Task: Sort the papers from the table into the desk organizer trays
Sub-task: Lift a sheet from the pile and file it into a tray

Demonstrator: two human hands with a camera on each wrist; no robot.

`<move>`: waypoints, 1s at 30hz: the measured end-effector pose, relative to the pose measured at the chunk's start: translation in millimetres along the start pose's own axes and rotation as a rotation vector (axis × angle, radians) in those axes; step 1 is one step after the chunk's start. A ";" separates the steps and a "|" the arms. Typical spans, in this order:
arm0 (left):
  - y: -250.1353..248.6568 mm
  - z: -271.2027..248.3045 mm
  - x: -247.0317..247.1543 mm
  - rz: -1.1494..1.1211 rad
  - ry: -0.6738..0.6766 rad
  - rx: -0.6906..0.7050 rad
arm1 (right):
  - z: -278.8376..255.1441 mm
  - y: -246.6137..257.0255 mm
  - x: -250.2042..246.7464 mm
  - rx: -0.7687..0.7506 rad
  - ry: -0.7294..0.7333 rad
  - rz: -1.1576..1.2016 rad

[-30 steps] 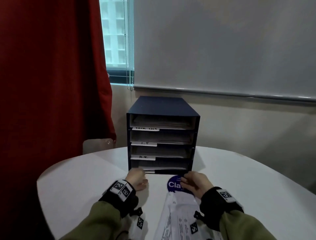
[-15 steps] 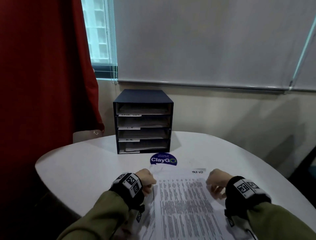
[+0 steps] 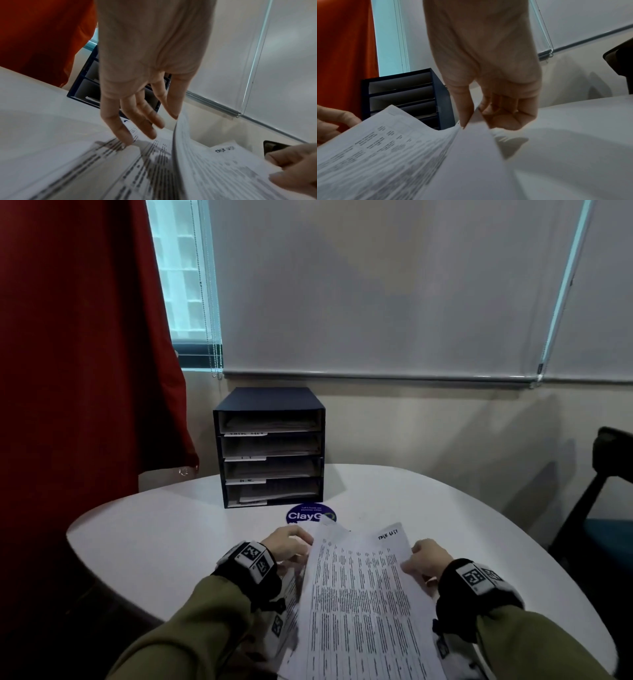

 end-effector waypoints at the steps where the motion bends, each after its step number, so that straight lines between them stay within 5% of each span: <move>1: 2.3 1.7 1.2 0.039 0.000 -0.016 | -0.3 -1.3 -1.7 0.009 0.035 -0.012; 17: 25.5 22.3 6.2 0.223 0.030 -0.190 | -34.1 -24.5 -20.0 0.042 0.469 0.160; 30: 38.0 36.2 6.5 0.486 -0.137 -0.262 | -45.9 -21.4 -19.4 0.070 0.399 0.183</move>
Point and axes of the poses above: each hand's wrist, its own z-axis towards the middle knuckle, its own x-axis out of the palm, y = z × x, the point moved 4 cm from there along z, towards the middle knuckle, and after that the axes turned 3 degrees about z, right-handed, at the moved point
